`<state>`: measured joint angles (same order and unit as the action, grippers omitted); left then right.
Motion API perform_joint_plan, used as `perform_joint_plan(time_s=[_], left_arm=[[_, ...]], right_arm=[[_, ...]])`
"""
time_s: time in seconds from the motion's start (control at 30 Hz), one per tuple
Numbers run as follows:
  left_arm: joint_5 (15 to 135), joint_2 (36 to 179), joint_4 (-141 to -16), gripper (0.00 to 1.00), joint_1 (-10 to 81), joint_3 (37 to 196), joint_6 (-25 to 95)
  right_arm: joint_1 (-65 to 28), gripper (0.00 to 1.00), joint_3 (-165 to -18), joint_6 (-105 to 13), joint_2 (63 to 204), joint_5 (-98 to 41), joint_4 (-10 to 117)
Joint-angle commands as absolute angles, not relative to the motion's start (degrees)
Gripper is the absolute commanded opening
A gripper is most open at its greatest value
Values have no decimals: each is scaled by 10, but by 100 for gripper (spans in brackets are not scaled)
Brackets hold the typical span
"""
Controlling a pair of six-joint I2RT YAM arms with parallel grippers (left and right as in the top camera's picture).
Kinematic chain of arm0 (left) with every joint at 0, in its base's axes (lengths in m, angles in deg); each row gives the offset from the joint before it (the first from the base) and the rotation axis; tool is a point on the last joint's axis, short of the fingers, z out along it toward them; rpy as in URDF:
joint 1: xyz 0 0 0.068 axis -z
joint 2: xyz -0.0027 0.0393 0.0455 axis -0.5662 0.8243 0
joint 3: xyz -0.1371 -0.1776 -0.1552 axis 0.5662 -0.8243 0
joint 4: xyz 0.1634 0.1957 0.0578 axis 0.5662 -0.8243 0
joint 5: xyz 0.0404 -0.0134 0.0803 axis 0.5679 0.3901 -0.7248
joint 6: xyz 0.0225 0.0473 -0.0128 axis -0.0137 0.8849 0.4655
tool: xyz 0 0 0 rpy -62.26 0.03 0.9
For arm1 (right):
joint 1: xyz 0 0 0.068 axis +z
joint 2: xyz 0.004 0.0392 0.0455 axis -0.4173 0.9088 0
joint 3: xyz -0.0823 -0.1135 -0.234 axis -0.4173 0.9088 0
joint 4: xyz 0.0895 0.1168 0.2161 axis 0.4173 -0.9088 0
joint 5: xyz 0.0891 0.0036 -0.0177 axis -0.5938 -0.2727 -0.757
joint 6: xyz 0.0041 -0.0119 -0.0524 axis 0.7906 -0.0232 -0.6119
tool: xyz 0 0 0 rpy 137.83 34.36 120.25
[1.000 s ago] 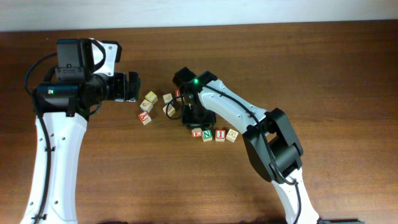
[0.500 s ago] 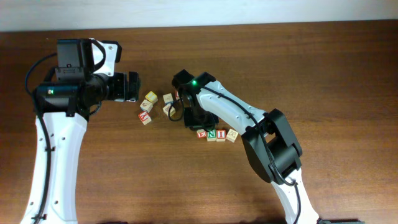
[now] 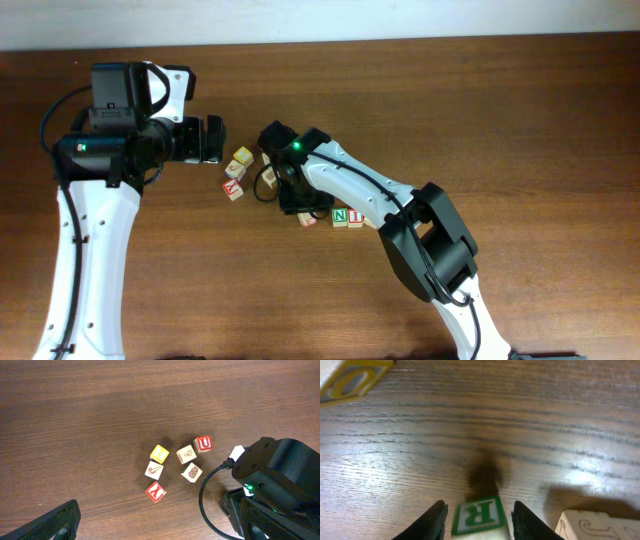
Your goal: Rotate 5 blocks
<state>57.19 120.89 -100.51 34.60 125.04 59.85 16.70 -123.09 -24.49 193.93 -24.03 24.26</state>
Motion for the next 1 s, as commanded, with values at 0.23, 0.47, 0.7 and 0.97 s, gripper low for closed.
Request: perform_joint_plan(time_s=[0.23, 0.47, 0.7, 0.97], left_arm=[[580, 1211, -1006, 99, 344, 1260, 593], [580, 1211, -1006, 99, 344, 1260, 593], [580, 1211, -1006, 99, 344, 1260, 593], [580, 1211, -1006, 99, 344, 1260, 593]], right_arm=[[98, 59, -1347, -340, 1934, -244, 259], [78, 62, -1356, -375, 1963, -216, 414], [98, 62, -1356, -387, 2009, -213, 430], [113, 44, -1356, -386, 2025, -196, 426]])
